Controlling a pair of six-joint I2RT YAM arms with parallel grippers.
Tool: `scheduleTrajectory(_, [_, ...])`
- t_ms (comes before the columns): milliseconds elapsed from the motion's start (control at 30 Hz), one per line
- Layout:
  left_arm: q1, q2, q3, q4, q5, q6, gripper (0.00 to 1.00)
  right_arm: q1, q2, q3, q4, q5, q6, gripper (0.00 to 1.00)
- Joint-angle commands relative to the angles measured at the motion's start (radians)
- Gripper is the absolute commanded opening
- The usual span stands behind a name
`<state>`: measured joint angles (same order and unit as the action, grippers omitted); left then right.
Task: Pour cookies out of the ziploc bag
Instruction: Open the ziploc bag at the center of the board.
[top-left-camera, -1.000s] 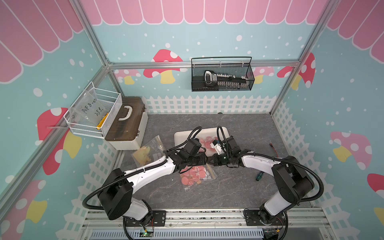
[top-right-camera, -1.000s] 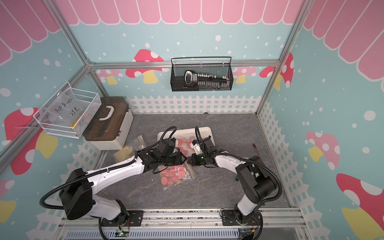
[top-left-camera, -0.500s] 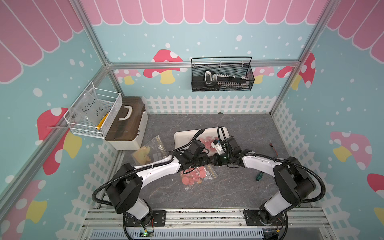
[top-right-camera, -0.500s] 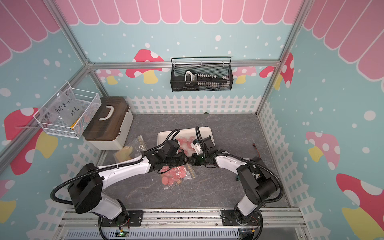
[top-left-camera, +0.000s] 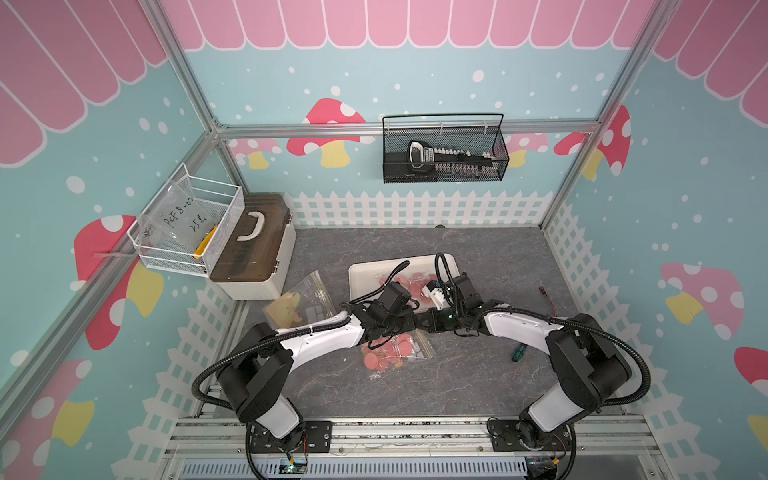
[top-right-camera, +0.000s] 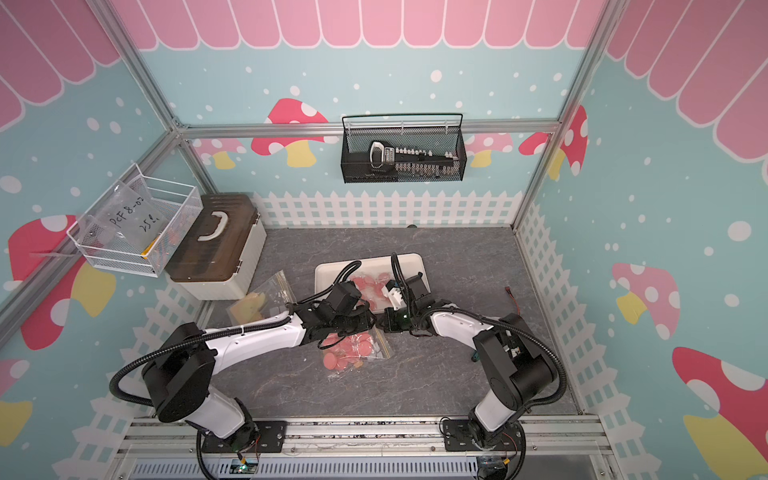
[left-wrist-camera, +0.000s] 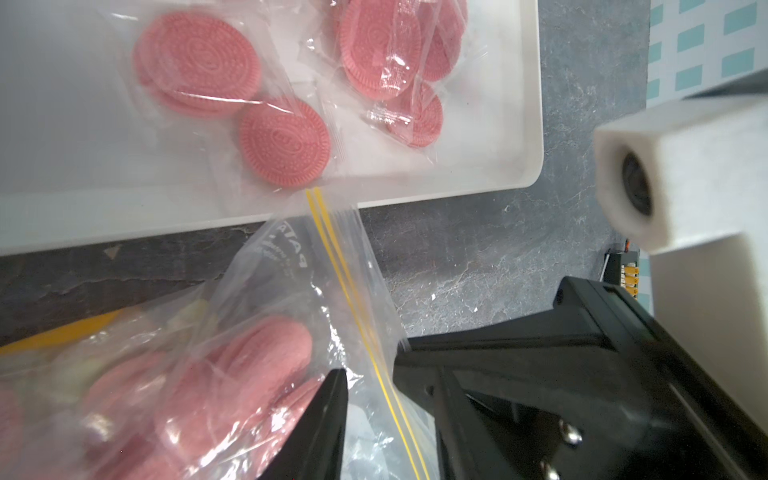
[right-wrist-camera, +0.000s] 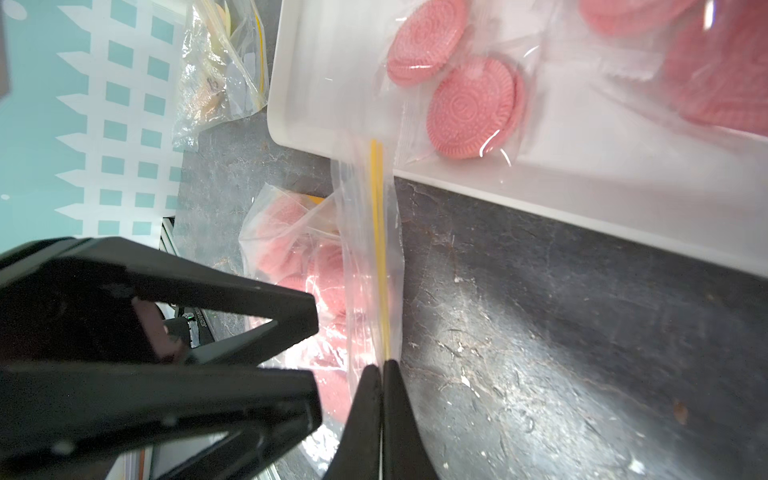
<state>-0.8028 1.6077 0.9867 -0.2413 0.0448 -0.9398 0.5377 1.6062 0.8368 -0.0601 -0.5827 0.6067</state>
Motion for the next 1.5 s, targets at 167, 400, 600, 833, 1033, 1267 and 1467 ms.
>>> scheduleTrajectory(167, [0.002, 0.036, -0.014, 0.026, -0.039, -0.036, 0.37, 0.005, -0.027, -0.005, -0.011, 0.007, -0.013, 0.00])
scheduleTrajectory(400, [0.005, 0.053, -0.011, 0.034, -0.037, -0.037, 0.35, 0.010, -0.029, -0.007, -0.013, 0.005, -0.016, 0.00])
scheduleTrajectory(600, [0.007, 0.065, -0.011, 0.037, -0.038, -0.042, 0.34, 0.011, -0.029, -0.005, -0.019, 0.009, -0.021, 0.00])
scheduleTrajectory(833, [0.009, 0.078, -0.010, 0.041, -0.043, -0.042, 0.31, 0.011, -0.031, -0.003, -0.019, 0.007, -0.025, 0.00])
scheduleTrajectory(1033, [0.008, 0.088, -0.002, 0.044, -0.042, -0.040, 0.25, 0.014, -0.031, -0.001, -0.026, 0.008, -0.030, 0.00])
scheduleTrajectory(1267, [0.010, 0.085, -0.011, 0.044, -0.051, -0.044, 0.23, 0.014, -0.031, 0.001, -0.027, 0.008, -0.031, 0.00])
scheduleTrajectory(1467, [0.011, 0.086, -0.009, 0.056, -0.070, -0.047, 0.20, 0.017, -0.022, 0.004, -0.026, 0.001, -0.035, 0.00])
